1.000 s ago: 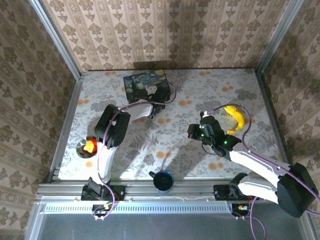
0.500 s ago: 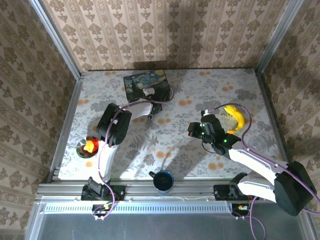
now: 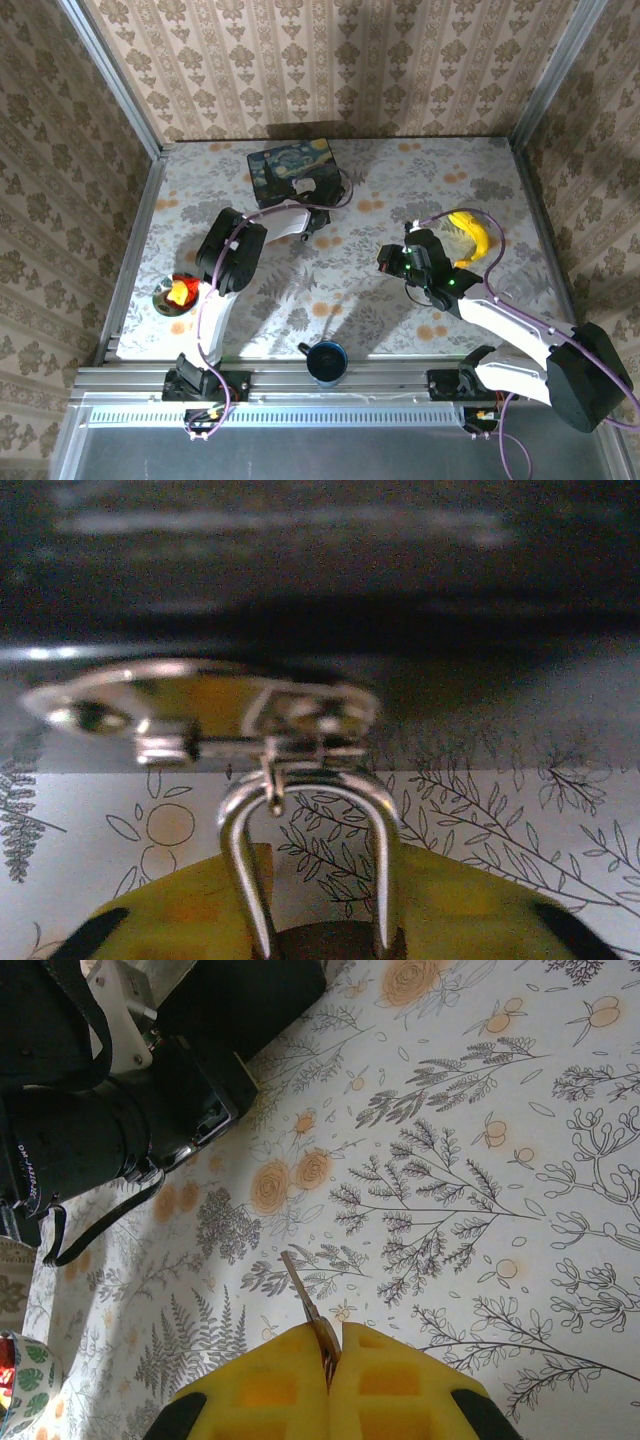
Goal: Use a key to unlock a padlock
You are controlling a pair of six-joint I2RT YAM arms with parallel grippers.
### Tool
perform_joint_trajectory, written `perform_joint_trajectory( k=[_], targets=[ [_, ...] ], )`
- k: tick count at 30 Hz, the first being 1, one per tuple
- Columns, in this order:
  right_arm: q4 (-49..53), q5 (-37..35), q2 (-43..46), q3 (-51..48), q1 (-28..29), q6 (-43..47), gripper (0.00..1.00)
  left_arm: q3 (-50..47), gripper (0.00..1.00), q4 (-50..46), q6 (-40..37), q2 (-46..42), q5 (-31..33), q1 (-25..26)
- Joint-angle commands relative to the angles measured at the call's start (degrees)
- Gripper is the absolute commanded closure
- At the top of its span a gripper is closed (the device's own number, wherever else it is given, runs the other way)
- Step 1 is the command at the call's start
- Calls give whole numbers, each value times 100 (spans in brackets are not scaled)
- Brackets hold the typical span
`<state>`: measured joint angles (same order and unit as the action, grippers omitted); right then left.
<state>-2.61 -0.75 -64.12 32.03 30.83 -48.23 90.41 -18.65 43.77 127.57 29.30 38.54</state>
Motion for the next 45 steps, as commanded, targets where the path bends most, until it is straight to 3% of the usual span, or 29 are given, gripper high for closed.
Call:
perform_joint_trajectory(
  k=[1, 5, 10, 16, 20, 25, 36, 45],
  targets=[
    [-70, 59, 75, -74, -46, -80, 100, -18, 77, 12, -174, 54, -119, -4],
    [-54, 75, 122, -124, -68, -62, 100, -229, 82, 259, -416, -96, -146, -65],
    [46, -10, 263, -219, -95, -34, 100, -620, 100, 540, -632, -425, -351, -128],
    [41, -30, 243, -335, -103, -29, 100, -844, 100, 574, -1044, -803, -577, 50],
    [-50, -39, 250, -448, -103, -54, 100, -1043, 100, 560, -891, -1058, -943, 141],
    [-239, -56, 277, -714, -95, -172, 100, -1219, 100, 470, -551, -1376, -1743, 121],
    [-732, -346, 251, -1204, 162, -510, 100, -1293, 100, 209, -584, -1758, -3682, -45],
    [-1188, -865, 154, -1490, 716, -781, 100, -2467, 100, 1143, 96, -2272, -3607, 297]
  ],
)
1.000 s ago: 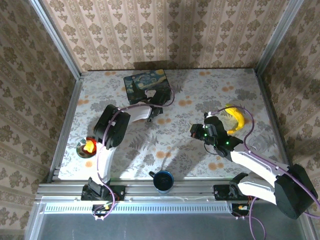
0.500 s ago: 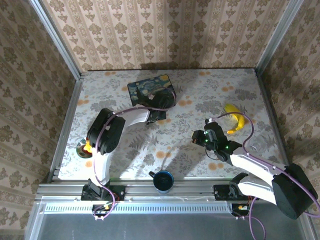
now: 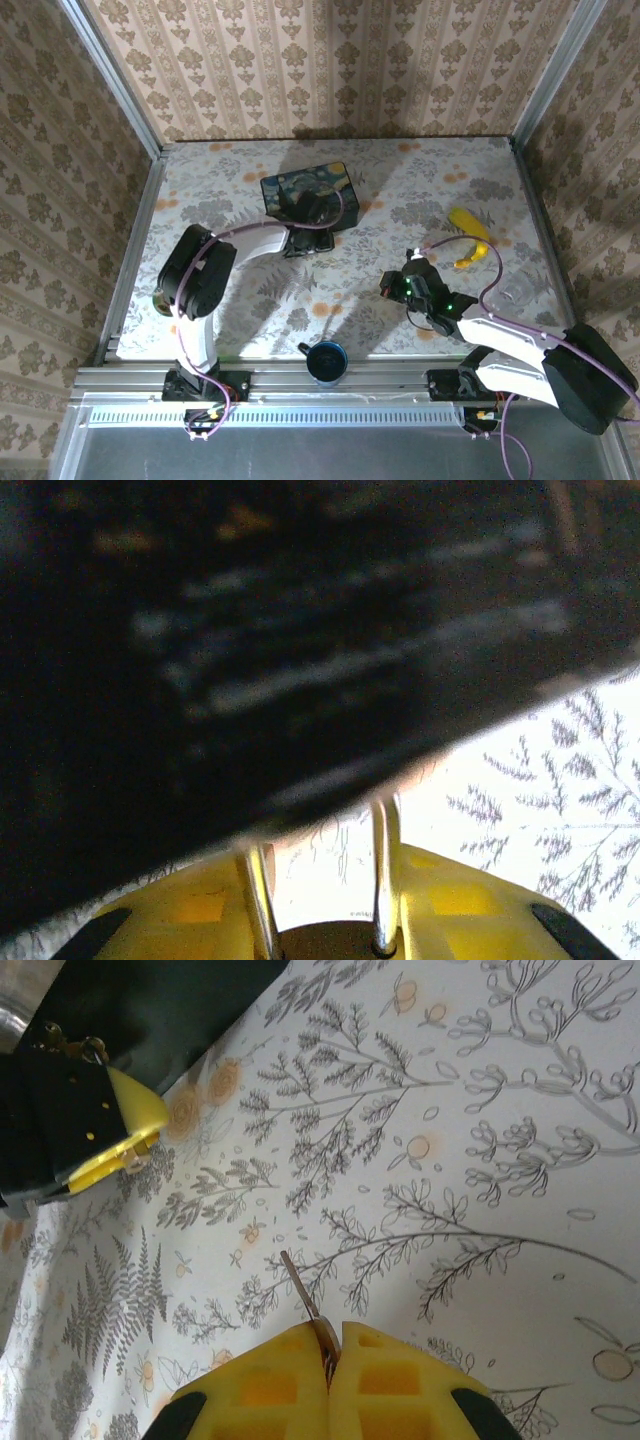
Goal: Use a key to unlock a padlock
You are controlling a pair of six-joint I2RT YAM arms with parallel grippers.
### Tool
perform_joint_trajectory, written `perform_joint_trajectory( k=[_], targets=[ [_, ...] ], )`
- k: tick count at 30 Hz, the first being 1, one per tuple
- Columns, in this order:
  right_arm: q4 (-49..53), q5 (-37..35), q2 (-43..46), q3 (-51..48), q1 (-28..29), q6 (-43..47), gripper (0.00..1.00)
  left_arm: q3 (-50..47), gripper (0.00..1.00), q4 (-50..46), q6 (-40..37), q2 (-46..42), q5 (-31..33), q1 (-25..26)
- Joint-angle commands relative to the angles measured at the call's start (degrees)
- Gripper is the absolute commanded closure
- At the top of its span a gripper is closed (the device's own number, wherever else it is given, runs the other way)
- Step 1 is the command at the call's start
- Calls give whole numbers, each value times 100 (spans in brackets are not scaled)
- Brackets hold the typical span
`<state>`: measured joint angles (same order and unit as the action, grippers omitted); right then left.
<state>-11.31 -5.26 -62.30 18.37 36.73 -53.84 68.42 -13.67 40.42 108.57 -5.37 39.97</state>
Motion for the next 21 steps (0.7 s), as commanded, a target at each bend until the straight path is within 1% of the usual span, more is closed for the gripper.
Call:
perform_joint_trajectory(
  k=[1, 4, 10, 15, 21],
  targets=[
    [-381, -453, -36, -176, 183, -254, 100, -432, 100, 848, 567, -425, -132, 209],
    [-520, -484, -37, -298, 271, -291, 100, -733, 100, 1233, 846, -524, -90, 321],
    [-376, -406, 13, -333, 352, -224, 100, -1051, 100, 1785, 1313, -636, 43, 494],
    [-68, -442, 242, -358, 337, -110, 100, -858, 100, 2004, 1614, -460, -13, 626],
    [-95, -457, 404, -377, 308, 5, 100, -566, 100, 2044, 1912, -258, -105, 626]
  ],
)
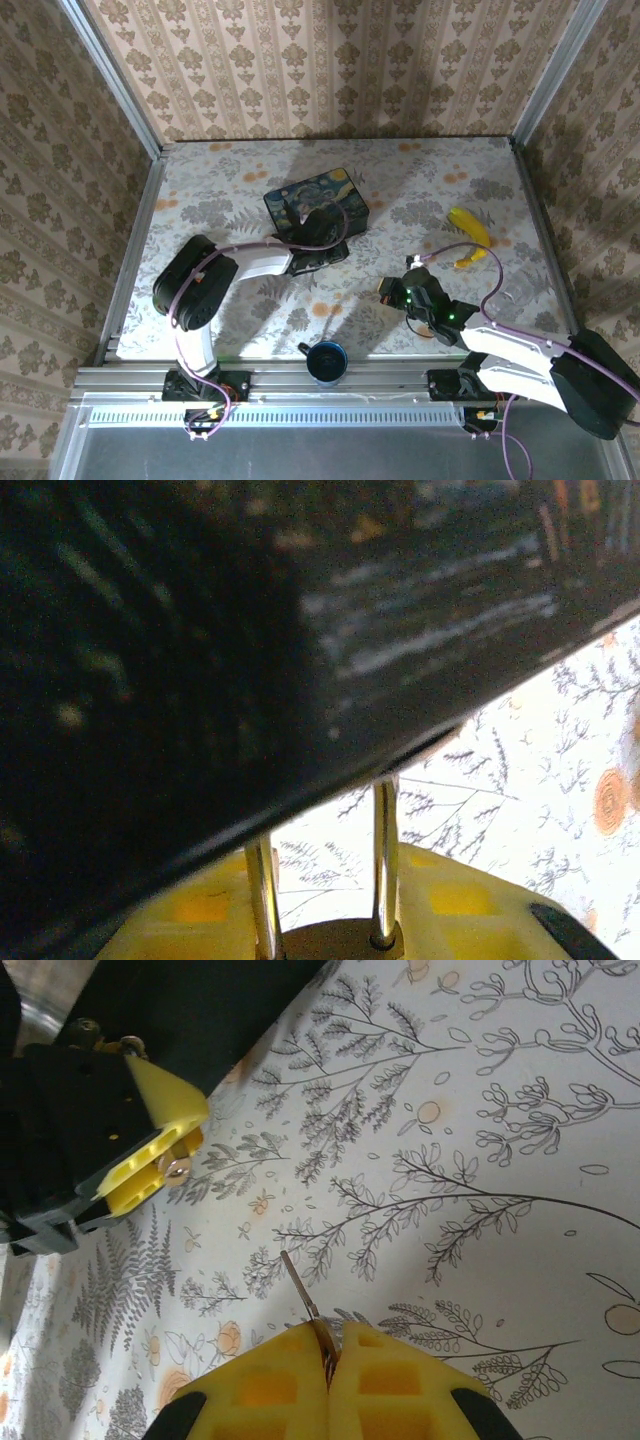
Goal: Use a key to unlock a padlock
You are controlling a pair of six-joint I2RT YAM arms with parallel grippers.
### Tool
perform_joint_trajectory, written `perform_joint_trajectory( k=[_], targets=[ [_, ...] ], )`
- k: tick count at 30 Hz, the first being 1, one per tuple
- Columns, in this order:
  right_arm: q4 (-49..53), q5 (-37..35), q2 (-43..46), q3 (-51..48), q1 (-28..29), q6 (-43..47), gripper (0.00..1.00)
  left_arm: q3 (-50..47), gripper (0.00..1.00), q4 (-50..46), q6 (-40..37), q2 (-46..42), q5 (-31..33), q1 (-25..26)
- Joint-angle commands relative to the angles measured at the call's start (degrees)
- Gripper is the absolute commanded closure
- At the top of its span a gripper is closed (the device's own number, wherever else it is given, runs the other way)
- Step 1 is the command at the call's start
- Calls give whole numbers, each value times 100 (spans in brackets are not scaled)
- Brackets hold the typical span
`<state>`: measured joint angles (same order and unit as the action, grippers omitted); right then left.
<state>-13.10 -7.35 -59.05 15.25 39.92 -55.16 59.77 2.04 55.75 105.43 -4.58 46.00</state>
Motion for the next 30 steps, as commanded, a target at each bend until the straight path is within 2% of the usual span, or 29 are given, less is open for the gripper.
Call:
perform_joint_trajectory(
  k=[1, 6, 12, 15, 22, 30],
  targets=[
    [2, -244, 63, -74, -15, 148, 100, 323, 100, 471, 426, 70, -184, 21],
    [-961, 14, -348, -104, -112, 399, 100, 281, 100, 469, 725, 57, -184, 19],
    [-2989, 1106, -1472, -120, -566, 724, 100, 254, 100, 393, 1141, 79, -132, 16],
    [-3783, 1404, -1980, -64, -617, 838, 100, 246, 100, 467, 1319, 109, -167, 14],
    [-4641, 1246, -3058, 108, -619, 545, 100, 194, 100, 666, 1666, 137, -125, 6],
    [-5114, 654, -3643, 315, -333, 499, 100, 233, 100, 753, 1991, 263, -181, 10]
  ],
)
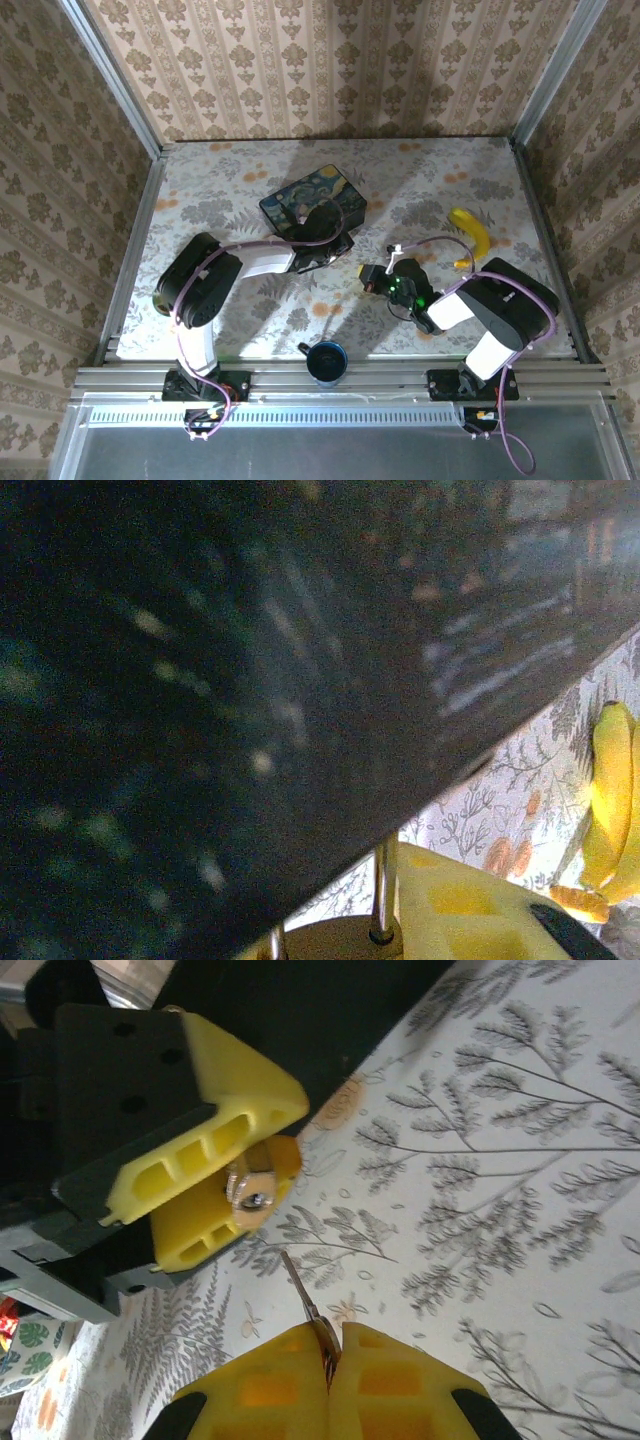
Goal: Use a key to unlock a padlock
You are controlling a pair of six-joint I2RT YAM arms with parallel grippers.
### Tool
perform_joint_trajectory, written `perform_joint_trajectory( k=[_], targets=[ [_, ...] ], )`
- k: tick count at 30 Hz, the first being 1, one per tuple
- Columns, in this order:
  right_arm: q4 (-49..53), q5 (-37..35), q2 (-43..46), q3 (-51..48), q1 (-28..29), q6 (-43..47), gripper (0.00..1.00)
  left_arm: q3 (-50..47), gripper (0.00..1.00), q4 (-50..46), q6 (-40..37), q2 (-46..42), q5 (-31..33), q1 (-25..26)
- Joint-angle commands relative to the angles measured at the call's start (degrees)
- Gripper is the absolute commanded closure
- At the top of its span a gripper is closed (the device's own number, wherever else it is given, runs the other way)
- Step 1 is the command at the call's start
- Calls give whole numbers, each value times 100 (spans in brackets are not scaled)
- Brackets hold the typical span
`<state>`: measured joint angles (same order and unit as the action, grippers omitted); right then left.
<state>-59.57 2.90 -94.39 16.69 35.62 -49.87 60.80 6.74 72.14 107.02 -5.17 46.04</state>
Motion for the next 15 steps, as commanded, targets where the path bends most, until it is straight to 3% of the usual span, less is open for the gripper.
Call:
perform_joint_trajectory(
  k=[1, 15],
  targets=[
    [-468, -447, -144, 198, 127, -16, 100, 149, 100, 287, 364, 129, -146, 10],
    [-724, -678, -697, 398, 165, -266, 100, 83, 100, 336, 375, 117, -219, -12]
  ],
)
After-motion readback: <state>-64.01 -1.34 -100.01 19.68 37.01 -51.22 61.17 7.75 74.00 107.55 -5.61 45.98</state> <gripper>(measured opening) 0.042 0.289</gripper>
